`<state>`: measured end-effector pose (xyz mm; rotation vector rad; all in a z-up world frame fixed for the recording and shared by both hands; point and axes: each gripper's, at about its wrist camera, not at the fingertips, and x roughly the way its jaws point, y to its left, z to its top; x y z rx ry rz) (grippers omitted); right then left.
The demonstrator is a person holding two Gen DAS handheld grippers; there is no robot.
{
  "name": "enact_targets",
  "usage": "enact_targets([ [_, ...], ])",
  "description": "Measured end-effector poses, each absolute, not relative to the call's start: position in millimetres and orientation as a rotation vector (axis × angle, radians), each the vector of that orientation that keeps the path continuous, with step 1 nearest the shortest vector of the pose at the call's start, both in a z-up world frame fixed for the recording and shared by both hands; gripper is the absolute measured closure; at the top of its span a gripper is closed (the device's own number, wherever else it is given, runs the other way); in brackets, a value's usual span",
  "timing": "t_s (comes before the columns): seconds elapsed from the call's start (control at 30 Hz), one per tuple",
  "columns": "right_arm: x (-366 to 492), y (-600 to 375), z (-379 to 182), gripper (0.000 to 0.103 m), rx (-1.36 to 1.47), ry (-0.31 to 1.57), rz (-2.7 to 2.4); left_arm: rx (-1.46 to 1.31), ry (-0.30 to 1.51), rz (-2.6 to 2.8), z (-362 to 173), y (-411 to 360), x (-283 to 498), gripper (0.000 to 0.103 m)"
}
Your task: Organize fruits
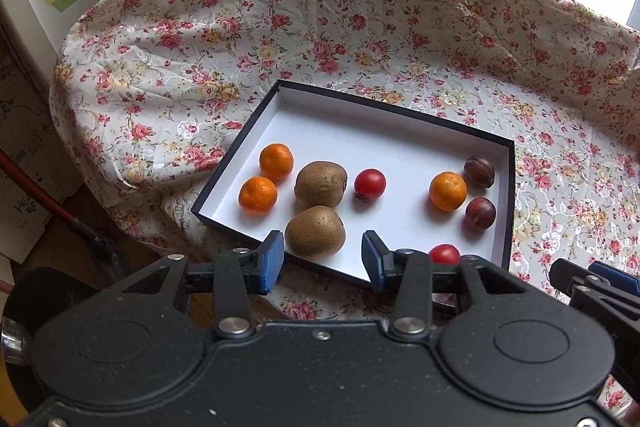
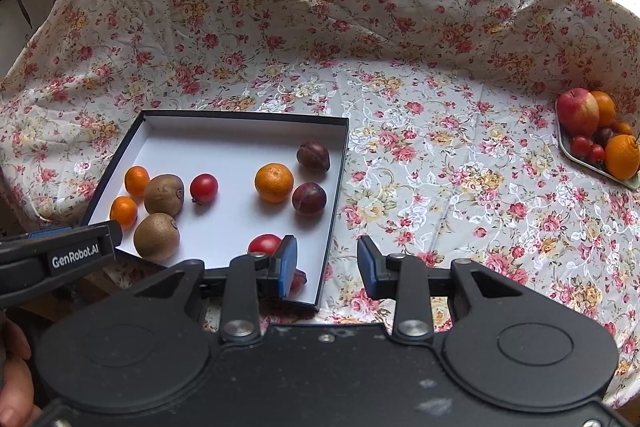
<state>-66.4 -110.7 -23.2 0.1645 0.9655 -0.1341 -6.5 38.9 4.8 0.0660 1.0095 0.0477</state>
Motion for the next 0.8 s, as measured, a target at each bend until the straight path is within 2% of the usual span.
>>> enact_targets([
  [0.8, -57, -108, -35, 0.067, 0.183, 1.036, -0.111, 0.107, 1.017, 0.03, 1, 31, -8, 0.05],
])
